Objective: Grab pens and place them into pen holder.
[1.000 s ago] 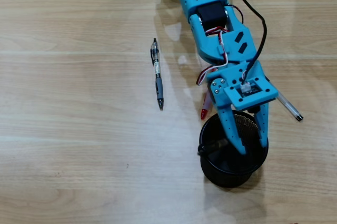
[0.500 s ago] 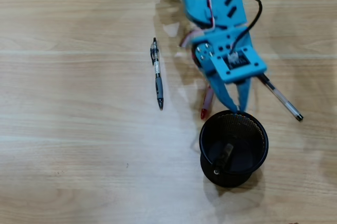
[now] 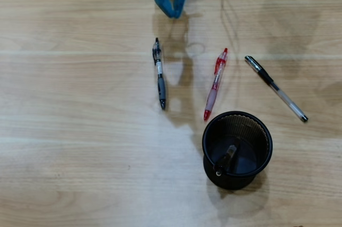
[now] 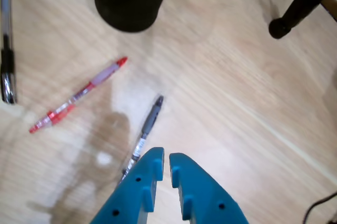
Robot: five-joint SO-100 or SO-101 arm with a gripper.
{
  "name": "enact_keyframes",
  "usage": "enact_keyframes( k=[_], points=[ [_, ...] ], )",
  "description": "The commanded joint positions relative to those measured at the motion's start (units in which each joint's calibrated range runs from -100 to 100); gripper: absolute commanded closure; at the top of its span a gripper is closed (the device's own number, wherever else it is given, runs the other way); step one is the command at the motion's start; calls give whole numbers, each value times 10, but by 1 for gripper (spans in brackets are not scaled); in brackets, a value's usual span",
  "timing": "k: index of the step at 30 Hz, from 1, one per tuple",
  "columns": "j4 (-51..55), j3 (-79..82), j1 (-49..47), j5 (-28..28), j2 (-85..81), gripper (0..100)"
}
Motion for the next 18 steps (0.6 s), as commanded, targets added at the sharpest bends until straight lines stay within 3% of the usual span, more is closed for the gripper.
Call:
enact_keyframes(
  k=[1,10,18],
  points=[
    [30,-2,26,64,-28,98],
    [37,-2,66,140,15,98],
    [37,4,59,145,114,98]
  ],
)
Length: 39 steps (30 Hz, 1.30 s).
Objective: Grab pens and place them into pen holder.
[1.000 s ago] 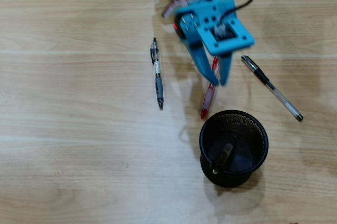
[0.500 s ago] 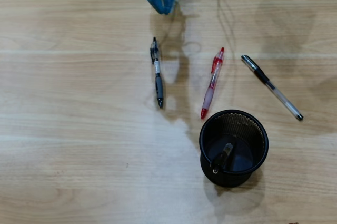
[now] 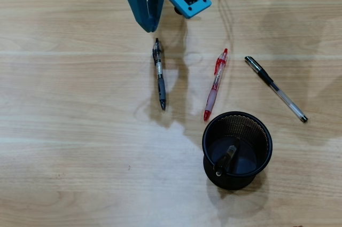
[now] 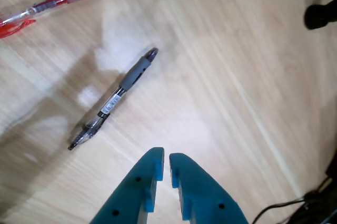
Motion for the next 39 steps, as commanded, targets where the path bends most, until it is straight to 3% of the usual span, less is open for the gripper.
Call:
enact_keyframes(
  k=[1,9,20,28,32,39],
  points=[
    [2,-1,1,3,37,98],
    [3,5,7,-3,90,98],
    [2,29,-2,-139,128,98],
    [3,32,1,-195,132,97],
    [3,46,-2,-224,141,89],
    [-1,41,-4,-228,191,87]
  ],
)
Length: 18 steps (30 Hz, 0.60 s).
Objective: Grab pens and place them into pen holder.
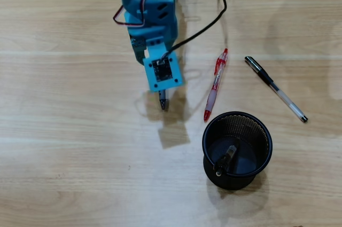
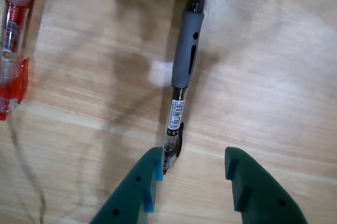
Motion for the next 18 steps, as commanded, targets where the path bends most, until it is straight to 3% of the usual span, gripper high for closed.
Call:
enact_keyframes(
  k=[1,18],
  points=[
    [-3,-9,-3,-2,16,87],
    [-3,-66,-22,-18,145,86]
  ],
)
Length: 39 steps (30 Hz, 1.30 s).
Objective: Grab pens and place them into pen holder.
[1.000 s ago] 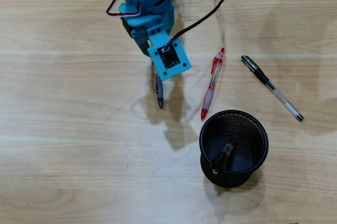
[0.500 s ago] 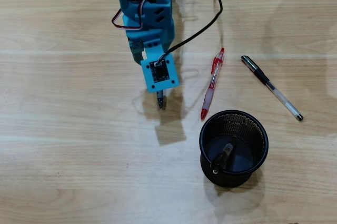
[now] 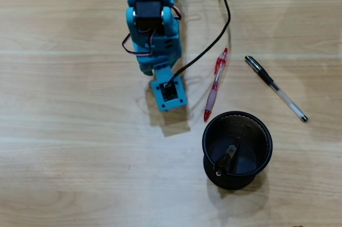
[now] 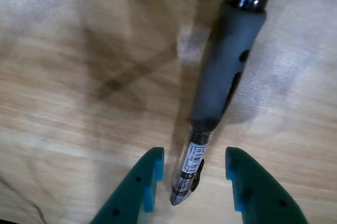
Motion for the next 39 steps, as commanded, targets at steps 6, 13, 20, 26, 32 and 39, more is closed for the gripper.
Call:
enact_keyframes(
  k=[6,13,20,26,32,39],
  points=[
    [1,-24,-9,-8,22,86],
    [1,-20,-11,-8,35,87],
    [1,-20,-7,-8,34,96],
    [1,-26,-5,-6,26,98],
    [7,-55,-3,-4,-21,98],
    [7,-59,0,-4,-154,98]
  ],
)
